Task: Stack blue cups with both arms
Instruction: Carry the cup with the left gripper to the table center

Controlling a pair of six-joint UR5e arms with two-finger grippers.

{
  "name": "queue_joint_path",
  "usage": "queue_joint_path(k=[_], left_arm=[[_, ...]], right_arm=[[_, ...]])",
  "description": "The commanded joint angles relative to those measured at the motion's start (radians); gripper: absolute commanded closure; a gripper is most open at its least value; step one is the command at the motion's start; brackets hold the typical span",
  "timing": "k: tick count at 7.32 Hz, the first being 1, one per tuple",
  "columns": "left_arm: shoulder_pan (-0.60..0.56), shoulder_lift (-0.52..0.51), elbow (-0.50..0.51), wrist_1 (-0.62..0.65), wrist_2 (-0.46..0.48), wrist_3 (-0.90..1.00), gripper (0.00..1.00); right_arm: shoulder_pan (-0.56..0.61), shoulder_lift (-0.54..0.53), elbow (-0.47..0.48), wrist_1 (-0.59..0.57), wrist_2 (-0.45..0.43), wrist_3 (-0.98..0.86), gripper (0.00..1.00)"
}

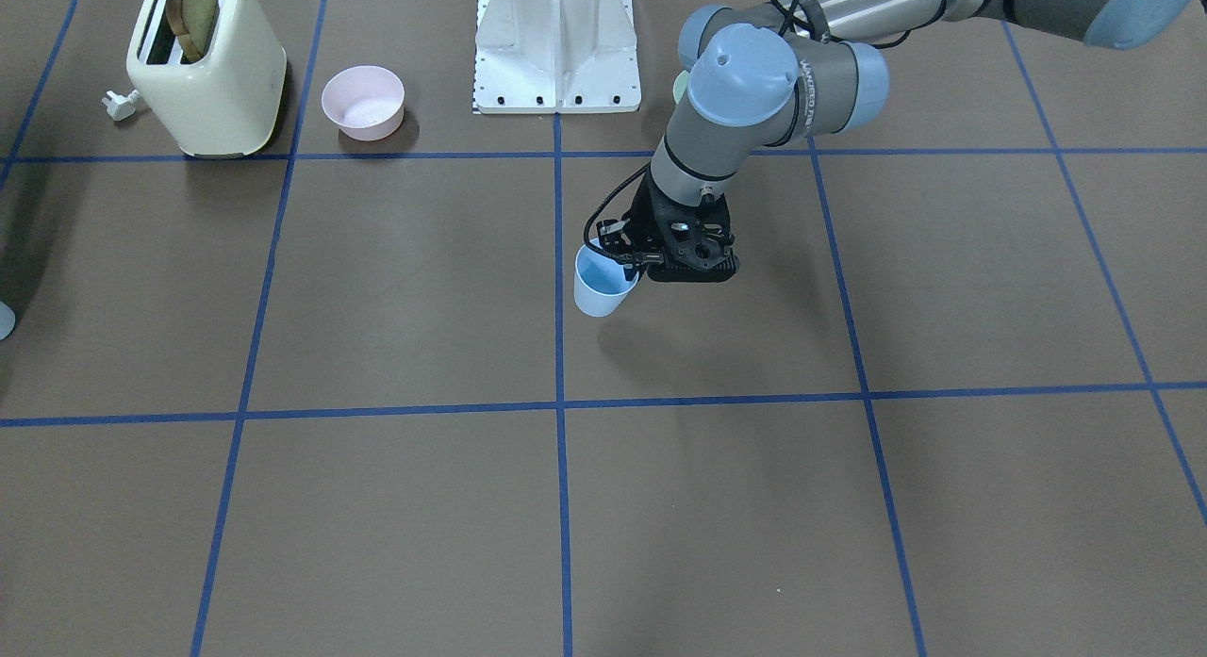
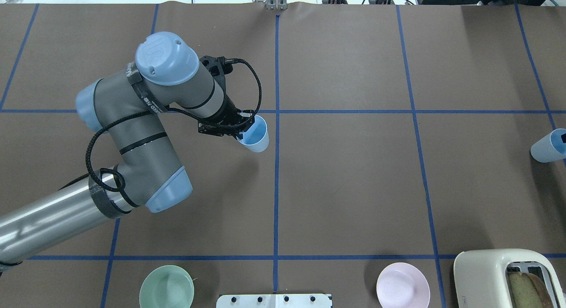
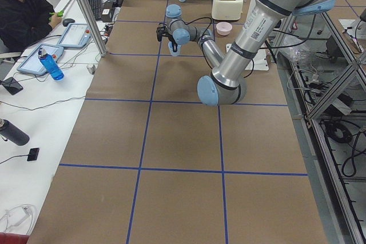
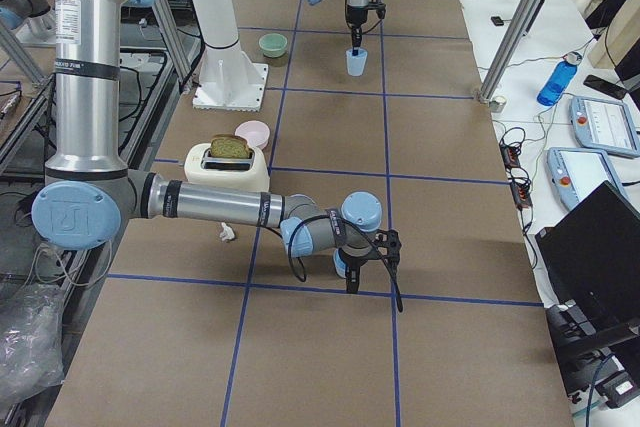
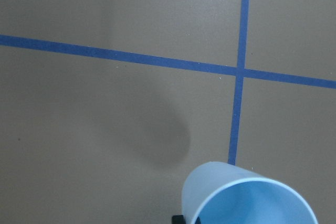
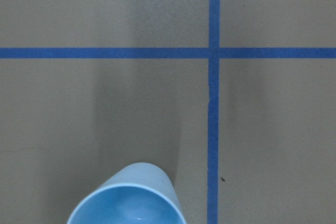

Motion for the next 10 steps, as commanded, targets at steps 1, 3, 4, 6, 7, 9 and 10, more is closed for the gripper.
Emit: queue_joint_path(k=[1, 3, 4, 6, 7, 9, 10], left_arm=[[0.047, -0.003, 0.008, -0.002, 0.055, -0.003, 1.00], [0.076, -0.022, 0.025, -0.004, 0.090, -0.010, 1.00], [0.081, -0.029, 0.037, -0.007, 0.092, -0.030, 1.00], [0.094, -0.052, 0.070, -0.008, 0.118, -0.032, 1.00], [0.099, -0.052, 0.074, -0.019, 0.127, -0.032, 1.00], [0.102, -0.050, 0.074, -0.025, 0.127, -0.029, 1.00], [0.104, -0.041, 0.077, -0.066, 0.127, -0.029, 0.25]], right_arm=[[-0.003, 0.006, -0.014, 0.010, 0.000, 0.000, 0.00], [-0.003, 0.007, -0.014, 0.010, 0.000, 0.002, 0.00], [-0.003, 0.006, -0.013, 0.010, 0.001, 0.002, 0.00], [-0.003, 0.007, -0.013, 0.010, 0.001, 0.002, 0.00], [-0.003, 0.007, -0.011, 0.010, 0.001, 0.002, 0.00], [-0.003, 0.013, -0.013, 0.010, 0.003, 0.003, 0.00], [-0.003, 0.013, -0.014, 0.010, 0.003, 0.003, 0.00]])
